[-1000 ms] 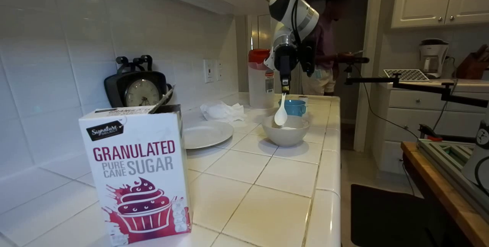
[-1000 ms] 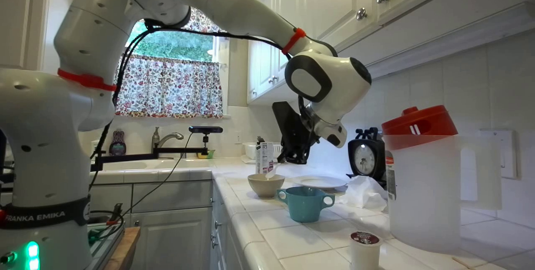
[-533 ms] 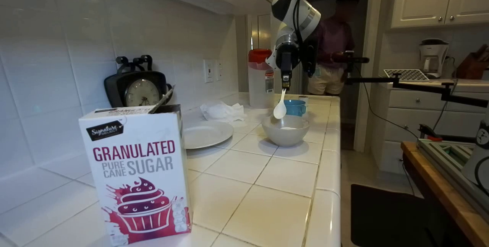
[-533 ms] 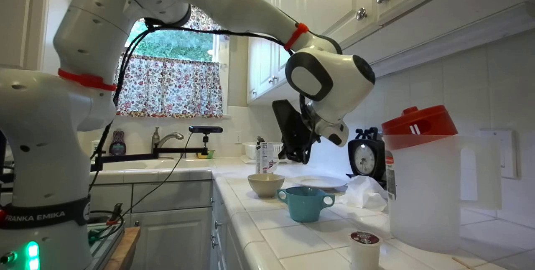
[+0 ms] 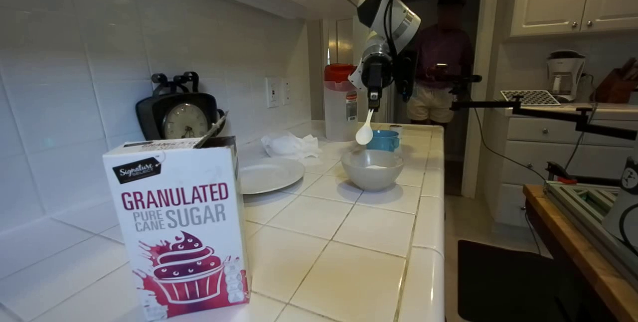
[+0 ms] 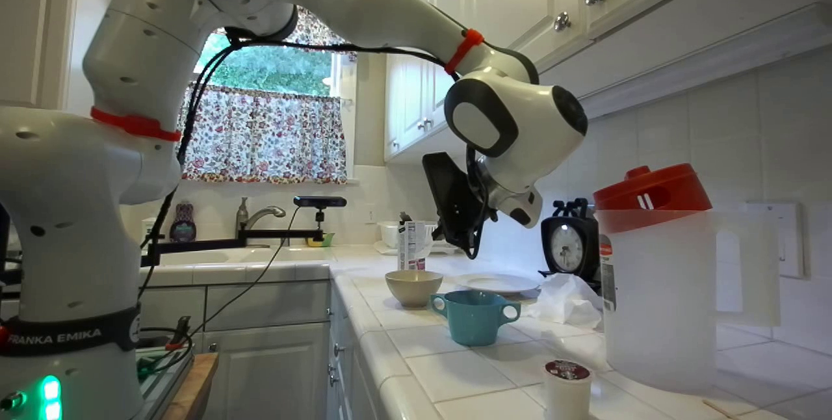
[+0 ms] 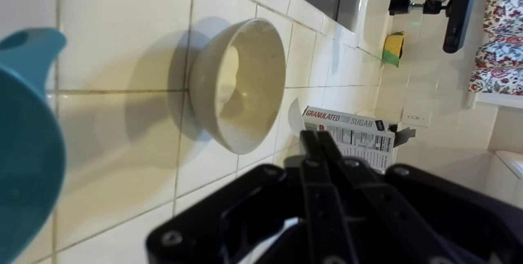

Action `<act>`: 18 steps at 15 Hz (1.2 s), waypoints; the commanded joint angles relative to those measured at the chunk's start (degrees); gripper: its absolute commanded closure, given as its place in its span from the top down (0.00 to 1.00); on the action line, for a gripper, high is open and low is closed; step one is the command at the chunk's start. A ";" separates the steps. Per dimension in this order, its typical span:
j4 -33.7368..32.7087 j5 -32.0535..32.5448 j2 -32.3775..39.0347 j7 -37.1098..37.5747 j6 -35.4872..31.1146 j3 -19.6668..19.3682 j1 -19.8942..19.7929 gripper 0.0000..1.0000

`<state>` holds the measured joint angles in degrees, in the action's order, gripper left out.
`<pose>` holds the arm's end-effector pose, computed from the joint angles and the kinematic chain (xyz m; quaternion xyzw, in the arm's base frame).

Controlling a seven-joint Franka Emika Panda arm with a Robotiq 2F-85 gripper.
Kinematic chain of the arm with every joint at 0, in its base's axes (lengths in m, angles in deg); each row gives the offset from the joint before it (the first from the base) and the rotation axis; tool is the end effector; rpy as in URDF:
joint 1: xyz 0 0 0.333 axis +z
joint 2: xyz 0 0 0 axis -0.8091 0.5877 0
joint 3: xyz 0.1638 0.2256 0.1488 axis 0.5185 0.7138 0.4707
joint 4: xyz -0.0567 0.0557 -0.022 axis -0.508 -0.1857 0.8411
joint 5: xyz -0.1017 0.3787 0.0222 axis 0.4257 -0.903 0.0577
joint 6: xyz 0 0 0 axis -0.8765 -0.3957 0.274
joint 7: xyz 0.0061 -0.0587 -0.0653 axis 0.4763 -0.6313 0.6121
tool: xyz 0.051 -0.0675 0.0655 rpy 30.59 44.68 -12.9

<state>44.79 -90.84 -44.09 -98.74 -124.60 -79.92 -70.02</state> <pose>0.5342 -0.1388 0.3186 -0.8685 -0.0719 0.0202 0.4901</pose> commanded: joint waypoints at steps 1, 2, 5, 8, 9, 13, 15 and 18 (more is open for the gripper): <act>-0.91 -2.84 0.97 -3.43 3.09 -0.46 -1.02 0.01; -0.97 -3.29 1.10 -3.97 3.68 -0.66 -1.20 0.01; -1.31 -4.44 1.74 -5.69 5.55 -1.12 -1.77 0.01; -1.51 -5.80 2.50 -7.07 7.36 -1.58 -2.30 0.01; -1.61 -6.41 2.81 -7.70 7.97 -1.69 -2.53 0.01; -1.64 -8.32 3.78 -9.60 9.79 -2.31 -3.23 0.01; -1.80 -9.07 4.26 -10.31 10.83 -2.60 -3.54 0.01; -1.92 -9.88 4.84 -11.23 11.98 -3.01 -3.79 0.01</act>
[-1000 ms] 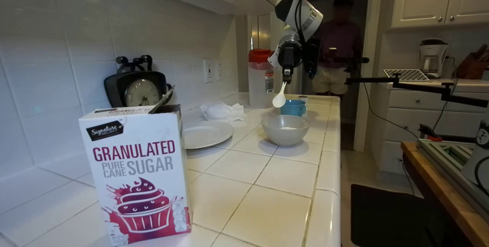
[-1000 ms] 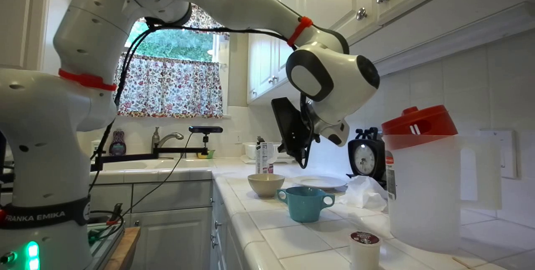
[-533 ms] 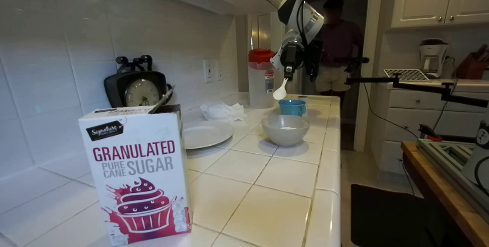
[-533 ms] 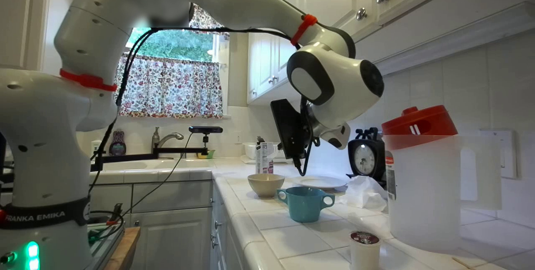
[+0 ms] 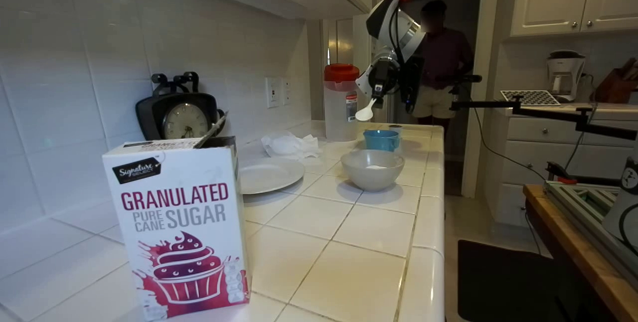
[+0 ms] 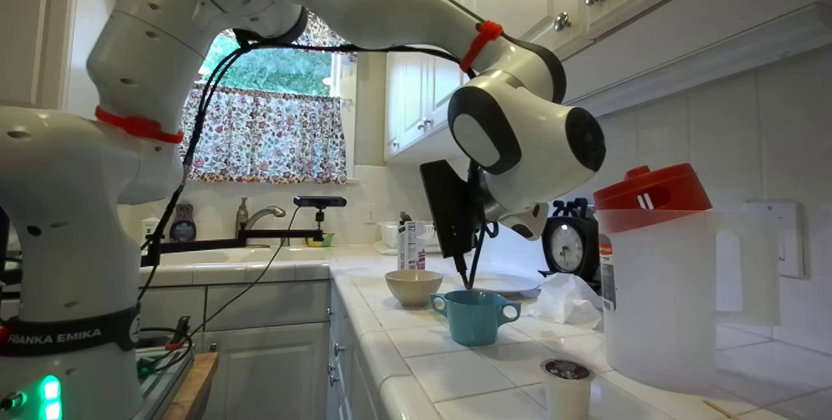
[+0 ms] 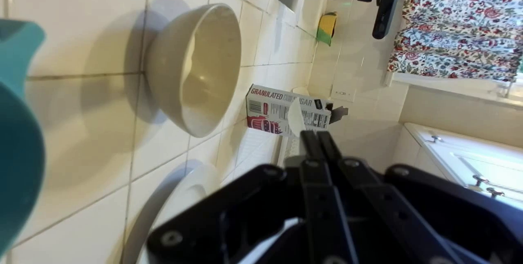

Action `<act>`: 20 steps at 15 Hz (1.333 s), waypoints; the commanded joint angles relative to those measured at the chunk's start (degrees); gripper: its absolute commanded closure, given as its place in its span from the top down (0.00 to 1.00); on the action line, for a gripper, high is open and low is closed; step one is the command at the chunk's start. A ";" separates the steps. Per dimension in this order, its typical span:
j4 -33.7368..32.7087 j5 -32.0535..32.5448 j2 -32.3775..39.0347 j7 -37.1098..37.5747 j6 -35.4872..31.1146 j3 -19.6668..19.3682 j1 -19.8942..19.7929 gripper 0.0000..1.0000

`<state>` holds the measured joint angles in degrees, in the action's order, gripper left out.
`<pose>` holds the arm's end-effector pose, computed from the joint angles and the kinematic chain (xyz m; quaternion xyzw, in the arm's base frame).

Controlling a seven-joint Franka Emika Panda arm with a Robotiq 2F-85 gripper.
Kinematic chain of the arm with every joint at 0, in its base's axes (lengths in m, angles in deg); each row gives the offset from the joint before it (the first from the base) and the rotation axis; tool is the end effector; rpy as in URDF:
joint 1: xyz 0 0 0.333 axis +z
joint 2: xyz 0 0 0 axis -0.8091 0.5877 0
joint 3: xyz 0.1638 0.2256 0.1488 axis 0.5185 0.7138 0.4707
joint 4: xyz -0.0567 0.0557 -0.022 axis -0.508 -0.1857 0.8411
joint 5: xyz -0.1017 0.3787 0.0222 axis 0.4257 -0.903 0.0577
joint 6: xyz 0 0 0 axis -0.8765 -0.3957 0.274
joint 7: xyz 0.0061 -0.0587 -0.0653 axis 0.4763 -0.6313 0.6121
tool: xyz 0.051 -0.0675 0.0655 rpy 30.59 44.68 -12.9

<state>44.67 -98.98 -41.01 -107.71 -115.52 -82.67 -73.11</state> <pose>0.5182 -0.1686 0.3051 -0.8092 -0.0807 -0.0331 0.5810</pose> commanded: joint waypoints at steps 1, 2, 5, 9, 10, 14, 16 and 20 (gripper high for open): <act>-1.86 -2.06 2.00 -2.56 3.35 -0.33 -0.79 0.01; -1.90 -2.18 2.17 -2.70 3.59 -0.40 -0.85 0.01; -2.08 -2.60 2.75 -2.91 4.37 -0.51 -1.08 0.01; -2.00 -3.25 3.30 -2.82 4.57 -0.64 -1.20 0.01; -1.93 -3.32 3.33 -2.79 4.64 -0.73 -1.23 0.01; -1.24 -3.36 3.16 -2.67 5.07 -1.40 -1.41 0.01; -0.59 -3.38 2.83 -2.60 4.94 -1.78 -1.49 0.01; 0.83 -3.56 2.23 -2.65 4.80 -2.44 -1.82 0.01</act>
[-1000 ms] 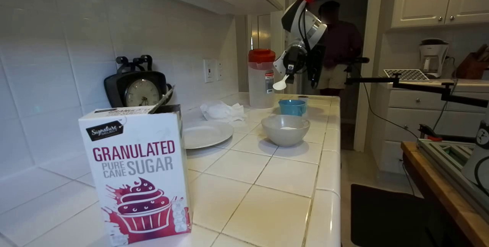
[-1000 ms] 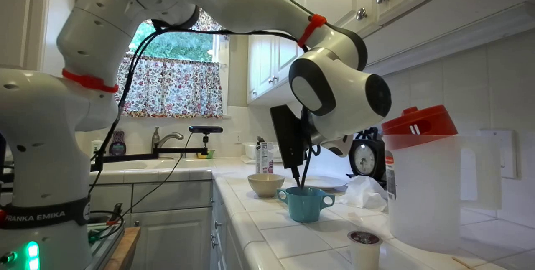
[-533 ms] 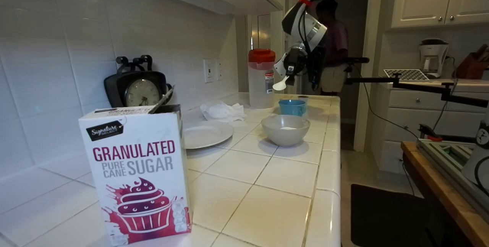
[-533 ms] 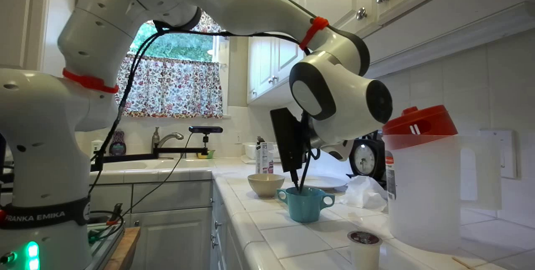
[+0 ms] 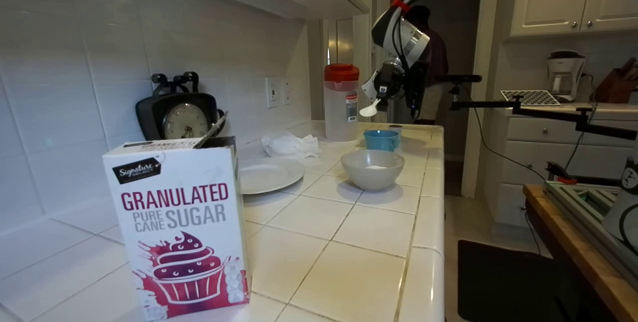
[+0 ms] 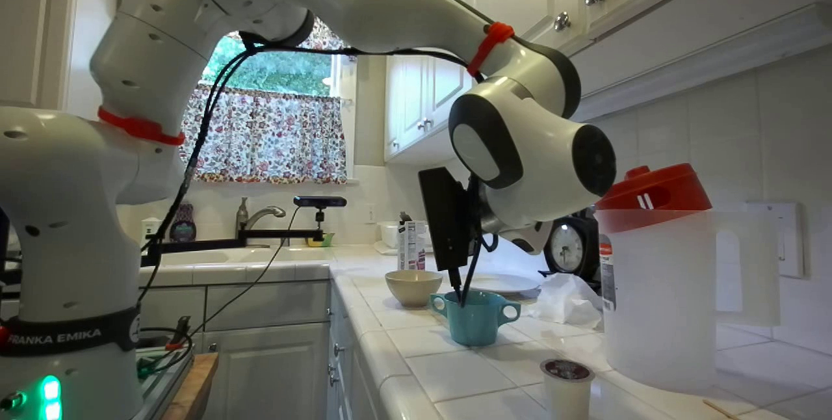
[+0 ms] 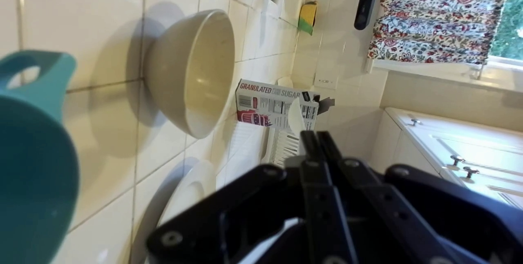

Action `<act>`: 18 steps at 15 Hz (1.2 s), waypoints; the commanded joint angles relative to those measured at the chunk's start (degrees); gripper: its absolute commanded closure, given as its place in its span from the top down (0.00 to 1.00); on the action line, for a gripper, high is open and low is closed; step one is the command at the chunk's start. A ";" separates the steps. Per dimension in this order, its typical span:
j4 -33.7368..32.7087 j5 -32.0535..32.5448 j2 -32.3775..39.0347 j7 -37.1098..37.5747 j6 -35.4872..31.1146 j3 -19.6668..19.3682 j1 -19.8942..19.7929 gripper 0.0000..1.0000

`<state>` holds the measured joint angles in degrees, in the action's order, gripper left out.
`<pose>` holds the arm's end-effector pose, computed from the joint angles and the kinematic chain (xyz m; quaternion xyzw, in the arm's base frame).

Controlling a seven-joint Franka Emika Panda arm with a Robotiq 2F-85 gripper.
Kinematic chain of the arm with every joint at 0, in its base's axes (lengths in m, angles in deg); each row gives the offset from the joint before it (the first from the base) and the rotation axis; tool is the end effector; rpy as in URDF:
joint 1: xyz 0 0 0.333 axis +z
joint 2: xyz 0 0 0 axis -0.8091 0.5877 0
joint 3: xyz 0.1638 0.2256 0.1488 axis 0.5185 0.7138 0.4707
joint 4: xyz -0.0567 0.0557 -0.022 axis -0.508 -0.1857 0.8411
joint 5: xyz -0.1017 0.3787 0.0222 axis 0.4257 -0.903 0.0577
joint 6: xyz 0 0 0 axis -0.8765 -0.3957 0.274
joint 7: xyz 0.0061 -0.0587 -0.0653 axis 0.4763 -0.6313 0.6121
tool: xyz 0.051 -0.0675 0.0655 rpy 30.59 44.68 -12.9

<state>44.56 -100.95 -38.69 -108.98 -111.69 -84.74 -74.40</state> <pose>0.5059 -0.1895 0.2899 -0.7887 -0.0602 -0.0382 0.6106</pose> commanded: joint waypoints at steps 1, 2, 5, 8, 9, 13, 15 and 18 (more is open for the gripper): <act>1.63 -1.67 -0.36 -1.43 0.77 -0.62 -0.59 0.01; 2.12 -1.85 -0.38 -1.58 0.68 -0.80 -0.73 0.01; 4.49 -2.20 -1.02 -1.91 0.25 -1.67 -1.38 0.01; 6.92 -2.73 -1.56 -2.59 -0.07 -2.83 -2.12 0.01; 7.56 -2.96 -1.59 -2.80 -0.12 -3.23 -2.35 0.01; 9.96 -2.98 -2.70 -3.05 -0.31 -5.11 -3.43 0.01; 10.84 -3.07 -3.21 -3.11 -0.33 -6.16 -4.13 0.01; 12.39 -3.29 -4.18 -3.10 -0.45 -7.75 -5.31 0.01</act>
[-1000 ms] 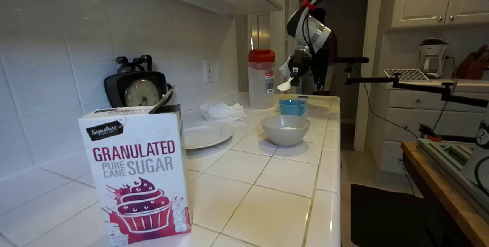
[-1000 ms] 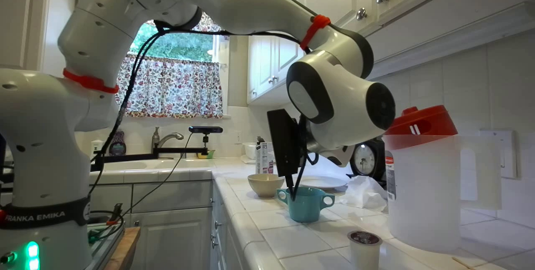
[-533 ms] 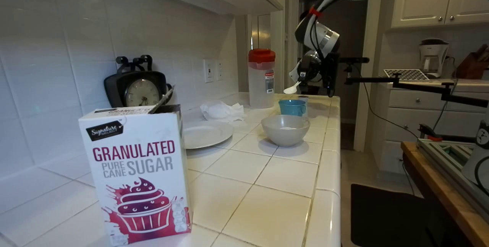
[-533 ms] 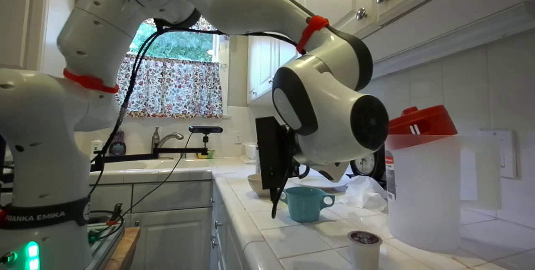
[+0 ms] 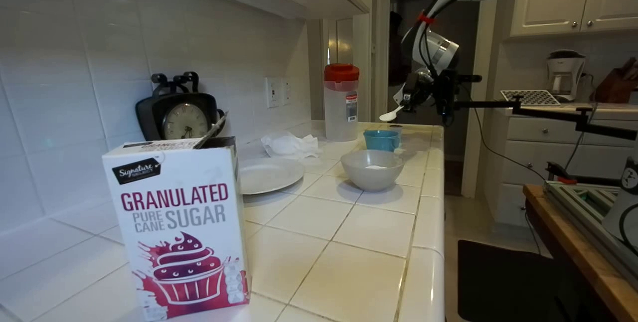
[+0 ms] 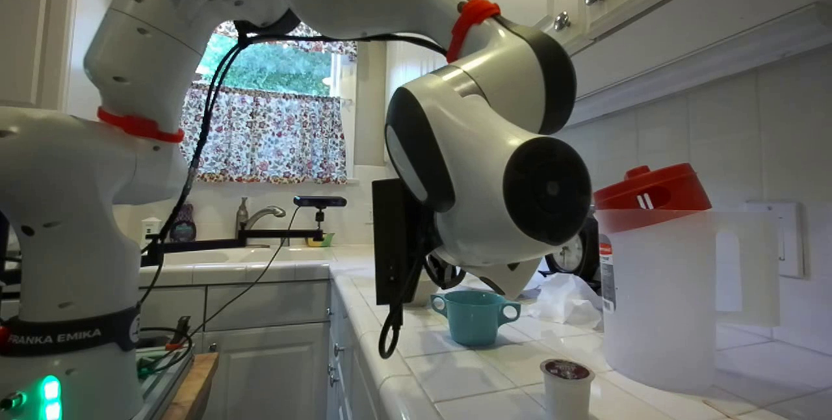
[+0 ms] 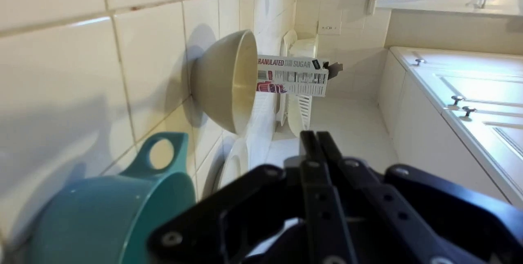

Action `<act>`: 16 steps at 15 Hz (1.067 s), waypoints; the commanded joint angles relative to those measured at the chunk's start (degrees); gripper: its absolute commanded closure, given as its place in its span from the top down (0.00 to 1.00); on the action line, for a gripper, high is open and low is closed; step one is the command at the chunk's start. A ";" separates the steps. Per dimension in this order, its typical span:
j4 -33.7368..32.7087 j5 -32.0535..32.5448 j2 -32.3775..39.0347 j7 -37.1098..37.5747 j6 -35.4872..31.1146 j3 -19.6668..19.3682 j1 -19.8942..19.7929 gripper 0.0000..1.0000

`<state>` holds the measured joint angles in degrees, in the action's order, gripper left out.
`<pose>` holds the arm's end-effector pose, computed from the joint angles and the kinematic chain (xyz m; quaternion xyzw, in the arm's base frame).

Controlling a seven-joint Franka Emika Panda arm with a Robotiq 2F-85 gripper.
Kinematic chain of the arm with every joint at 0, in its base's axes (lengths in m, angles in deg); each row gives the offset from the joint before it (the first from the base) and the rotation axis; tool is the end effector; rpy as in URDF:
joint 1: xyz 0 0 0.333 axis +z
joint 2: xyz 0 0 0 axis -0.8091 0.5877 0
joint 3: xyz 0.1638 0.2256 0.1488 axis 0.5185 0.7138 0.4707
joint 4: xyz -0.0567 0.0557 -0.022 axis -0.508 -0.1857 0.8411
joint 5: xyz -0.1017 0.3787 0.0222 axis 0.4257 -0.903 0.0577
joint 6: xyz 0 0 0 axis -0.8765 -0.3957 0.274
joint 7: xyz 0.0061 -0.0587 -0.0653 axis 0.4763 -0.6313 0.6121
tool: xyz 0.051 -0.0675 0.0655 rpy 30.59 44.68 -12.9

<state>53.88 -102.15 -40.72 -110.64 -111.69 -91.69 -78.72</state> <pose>0.4236 -0.2535 0.2599 -0.7760 0.0480 -0.0744 0.6245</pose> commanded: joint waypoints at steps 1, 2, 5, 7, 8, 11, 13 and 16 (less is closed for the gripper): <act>3.77 -2.18 -2.53 -1.39 -0.48 -1.36 -1.41 0.01; 4.30 -2.33 -2.70 -1.42 -0.46 -1.86 -1.81 0.01; 5.84 -3.16 -2.96 -1.58 -0.44 -3.14 -2.83 0.01; 6.92 -3.84 -3.13 -1.63 -0.37 -3.81 -3.48 0.01; 7.39 -4.36 -3.08 -1.75 -0.36 -4.17 -3.74 0.01; 8.97 -5.22 -3.20 -1.90 -0.25 -5.48 -4.65 0.01; 9.56 -5.52 -3.11 -1.95 -0.09 -6.17 -5.26 0.01; 10.07 -6.62 -2.81 -1.96 0.11 -6.92 -6.12 0.01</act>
<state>62.16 -106.53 -42.54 -110.97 -111.70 -98.19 -84.02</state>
